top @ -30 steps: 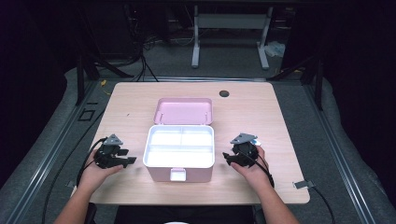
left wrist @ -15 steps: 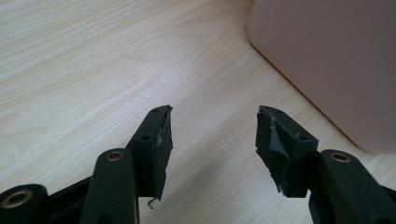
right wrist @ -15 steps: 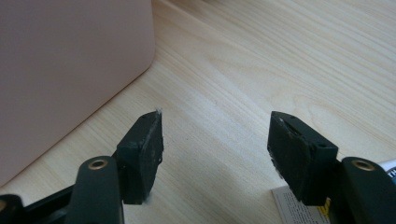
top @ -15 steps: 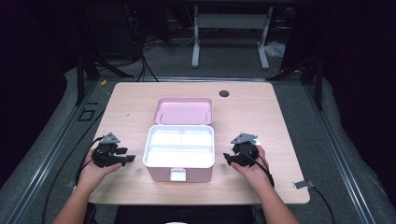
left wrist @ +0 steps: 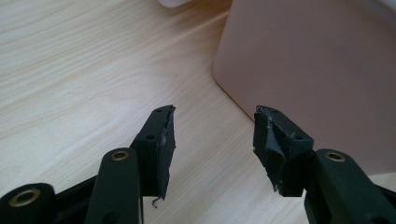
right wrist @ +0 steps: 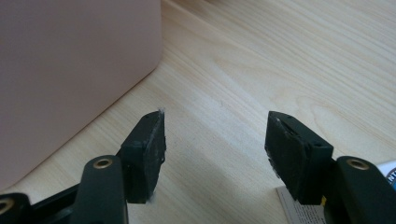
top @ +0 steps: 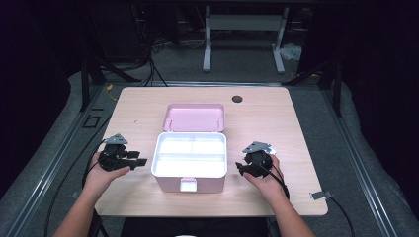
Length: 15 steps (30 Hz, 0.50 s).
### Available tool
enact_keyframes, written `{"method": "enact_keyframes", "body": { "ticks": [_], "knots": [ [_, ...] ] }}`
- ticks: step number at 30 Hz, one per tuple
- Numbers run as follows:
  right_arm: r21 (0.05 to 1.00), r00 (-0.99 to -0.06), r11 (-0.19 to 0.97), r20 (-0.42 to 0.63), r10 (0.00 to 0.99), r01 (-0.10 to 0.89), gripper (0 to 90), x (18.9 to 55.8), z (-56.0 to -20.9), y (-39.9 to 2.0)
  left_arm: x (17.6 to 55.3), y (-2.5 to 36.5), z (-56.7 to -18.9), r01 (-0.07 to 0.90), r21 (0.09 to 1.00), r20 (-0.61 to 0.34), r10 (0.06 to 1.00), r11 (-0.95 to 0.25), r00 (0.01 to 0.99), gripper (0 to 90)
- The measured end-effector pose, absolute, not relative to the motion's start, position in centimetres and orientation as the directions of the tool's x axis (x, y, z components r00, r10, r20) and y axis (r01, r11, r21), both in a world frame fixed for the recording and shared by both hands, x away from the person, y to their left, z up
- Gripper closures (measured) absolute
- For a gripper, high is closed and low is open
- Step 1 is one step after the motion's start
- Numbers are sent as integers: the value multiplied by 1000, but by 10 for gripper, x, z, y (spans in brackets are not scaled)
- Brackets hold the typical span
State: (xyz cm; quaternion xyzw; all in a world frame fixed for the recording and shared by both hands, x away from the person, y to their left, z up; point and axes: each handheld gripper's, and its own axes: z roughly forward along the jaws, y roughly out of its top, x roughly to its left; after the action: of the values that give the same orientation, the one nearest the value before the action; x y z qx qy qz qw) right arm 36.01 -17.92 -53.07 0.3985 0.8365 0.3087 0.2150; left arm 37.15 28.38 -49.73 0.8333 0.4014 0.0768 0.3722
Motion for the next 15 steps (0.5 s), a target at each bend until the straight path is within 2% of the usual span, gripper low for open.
{"method": "enact_keyframes", "body": {
  "ticks": [15],
  "knots": [
    [691, -600, 497, -114, 792, 524, 383, 360, -530, -179, 382, 273, -457, 559, 721, -146, 699, -409, 700, 490]
  ]
}}
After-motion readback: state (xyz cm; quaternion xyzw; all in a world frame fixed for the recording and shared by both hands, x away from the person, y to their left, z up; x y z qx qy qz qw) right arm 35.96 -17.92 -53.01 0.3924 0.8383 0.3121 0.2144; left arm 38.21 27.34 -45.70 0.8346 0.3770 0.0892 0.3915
